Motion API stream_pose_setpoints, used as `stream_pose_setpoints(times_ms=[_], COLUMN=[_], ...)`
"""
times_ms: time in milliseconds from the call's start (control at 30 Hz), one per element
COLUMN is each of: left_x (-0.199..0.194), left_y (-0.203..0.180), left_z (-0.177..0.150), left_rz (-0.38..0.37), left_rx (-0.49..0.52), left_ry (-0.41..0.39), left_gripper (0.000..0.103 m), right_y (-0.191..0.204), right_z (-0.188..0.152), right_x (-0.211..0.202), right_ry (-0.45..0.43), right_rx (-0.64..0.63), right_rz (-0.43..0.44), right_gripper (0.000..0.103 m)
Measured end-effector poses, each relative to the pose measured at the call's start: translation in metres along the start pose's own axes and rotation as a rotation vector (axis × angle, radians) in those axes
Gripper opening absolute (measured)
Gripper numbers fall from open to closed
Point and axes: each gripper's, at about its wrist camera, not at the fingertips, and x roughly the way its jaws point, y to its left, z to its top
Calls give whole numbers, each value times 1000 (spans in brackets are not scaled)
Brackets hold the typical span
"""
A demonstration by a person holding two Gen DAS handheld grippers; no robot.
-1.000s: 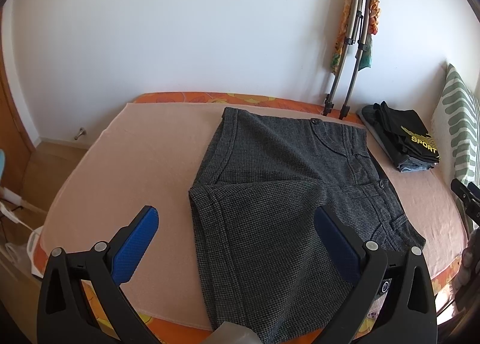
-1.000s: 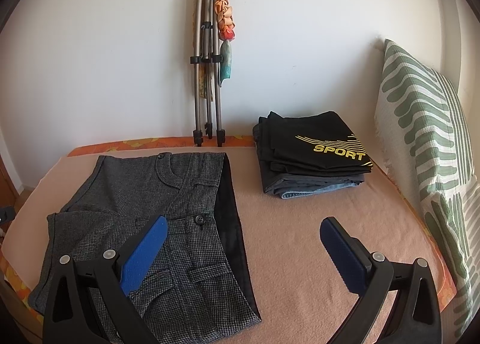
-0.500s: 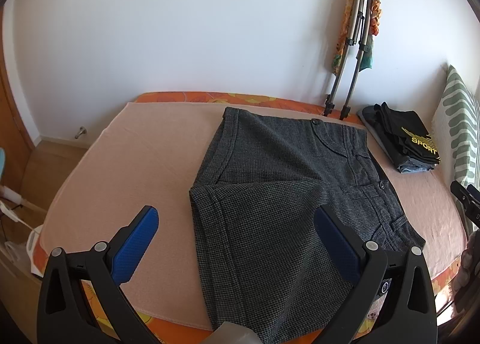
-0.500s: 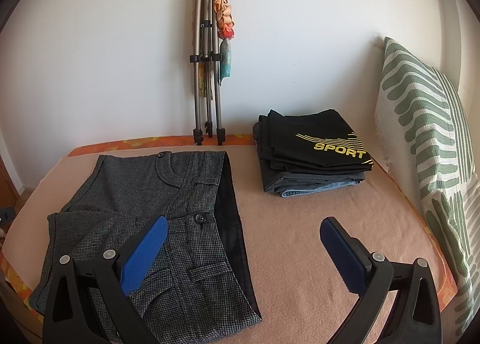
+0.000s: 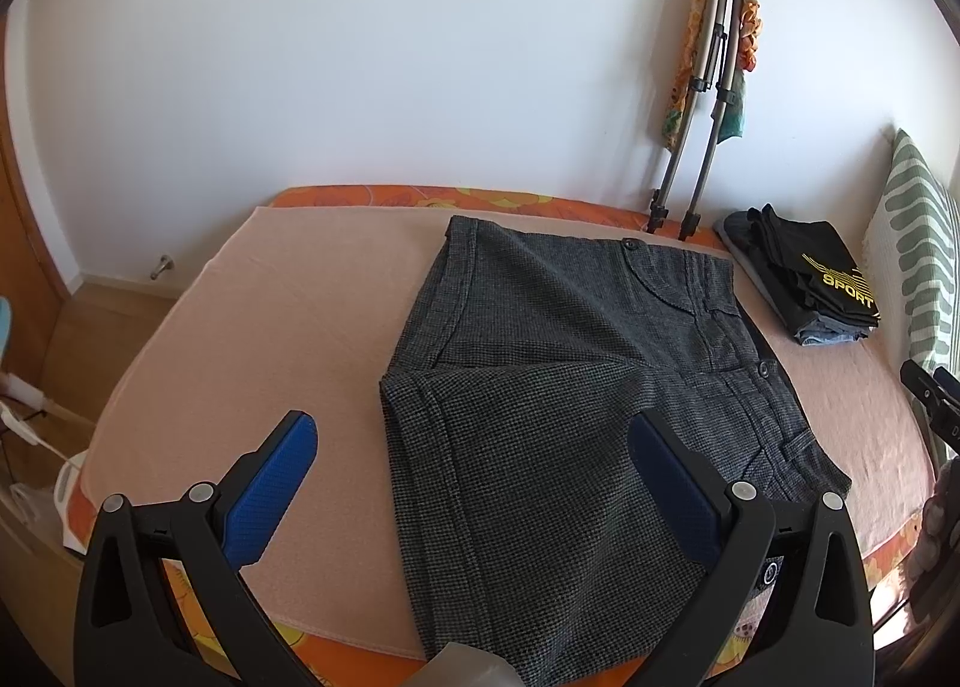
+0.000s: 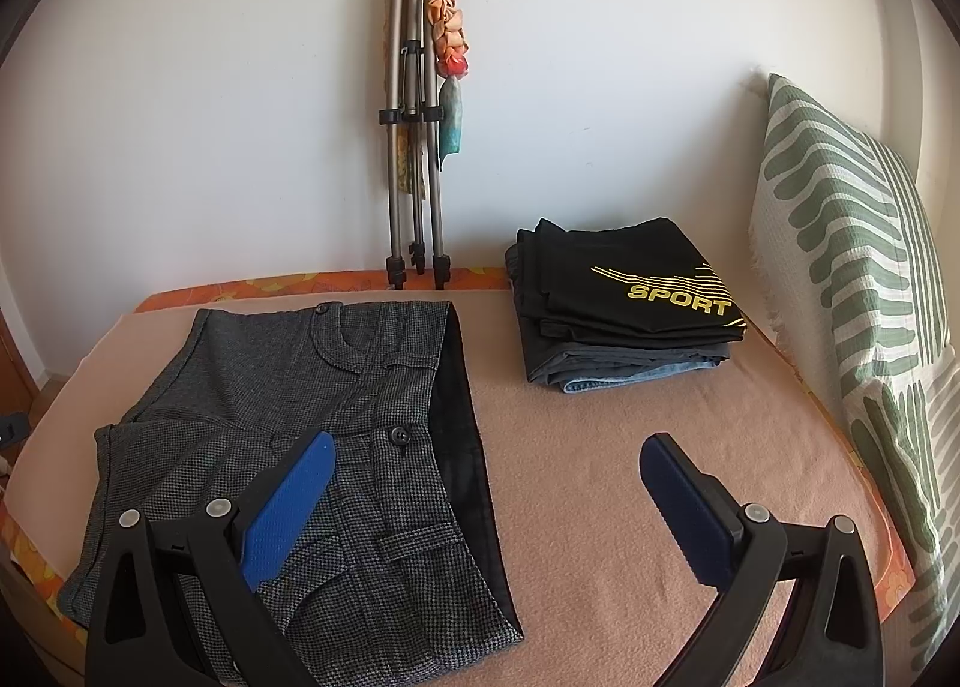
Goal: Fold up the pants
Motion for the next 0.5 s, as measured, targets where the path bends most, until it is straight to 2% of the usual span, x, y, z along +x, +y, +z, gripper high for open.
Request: stream_pose_setpoints(times_ms=[500], left_x=[-1], left_y=[-2], left_z=[-1], left_rz=[8], left_rx=[12], left_ry=[-2], left_gripper=[103], right_y=[-1], right_z=[-1], right_x=[0], right_ry=[0], right_rx=[1], right_rz=[0], right_gripper=[103])
